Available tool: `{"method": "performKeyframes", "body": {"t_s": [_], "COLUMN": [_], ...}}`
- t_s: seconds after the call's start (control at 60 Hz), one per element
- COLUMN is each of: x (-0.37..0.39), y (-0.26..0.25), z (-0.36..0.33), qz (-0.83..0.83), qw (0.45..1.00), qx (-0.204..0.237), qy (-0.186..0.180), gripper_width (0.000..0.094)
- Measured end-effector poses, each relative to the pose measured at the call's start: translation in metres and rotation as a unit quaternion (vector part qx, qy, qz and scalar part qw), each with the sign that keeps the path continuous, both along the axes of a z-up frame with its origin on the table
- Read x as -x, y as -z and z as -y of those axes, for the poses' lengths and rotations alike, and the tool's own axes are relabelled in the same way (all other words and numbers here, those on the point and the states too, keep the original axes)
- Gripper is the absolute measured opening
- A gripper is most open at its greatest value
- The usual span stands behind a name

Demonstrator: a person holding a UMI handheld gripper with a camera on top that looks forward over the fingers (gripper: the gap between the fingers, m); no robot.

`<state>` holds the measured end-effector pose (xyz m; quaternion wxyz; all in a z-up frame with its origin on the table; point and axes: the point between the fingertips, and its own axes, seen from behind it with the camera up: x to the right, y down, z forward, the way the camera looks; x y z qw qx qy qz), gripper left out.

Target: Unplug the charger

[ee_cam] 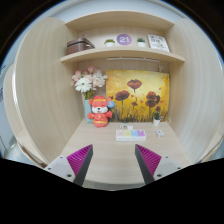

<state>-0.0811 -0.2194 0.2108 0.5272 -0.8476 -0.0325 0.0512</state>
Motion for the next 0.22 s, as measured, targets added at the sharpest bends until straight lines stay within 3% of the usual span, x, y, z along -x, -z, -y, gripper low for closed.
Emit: {"method": "performKeyframes", "body": {"t_s": [0.217], "x": [0.0015], "y": [-0.0023], "z": [0.002], "qz": [0.0], "qw": [1.0], "qx": [-0.006], "qy": [0.006], "gripper_width": [0.0857]}}
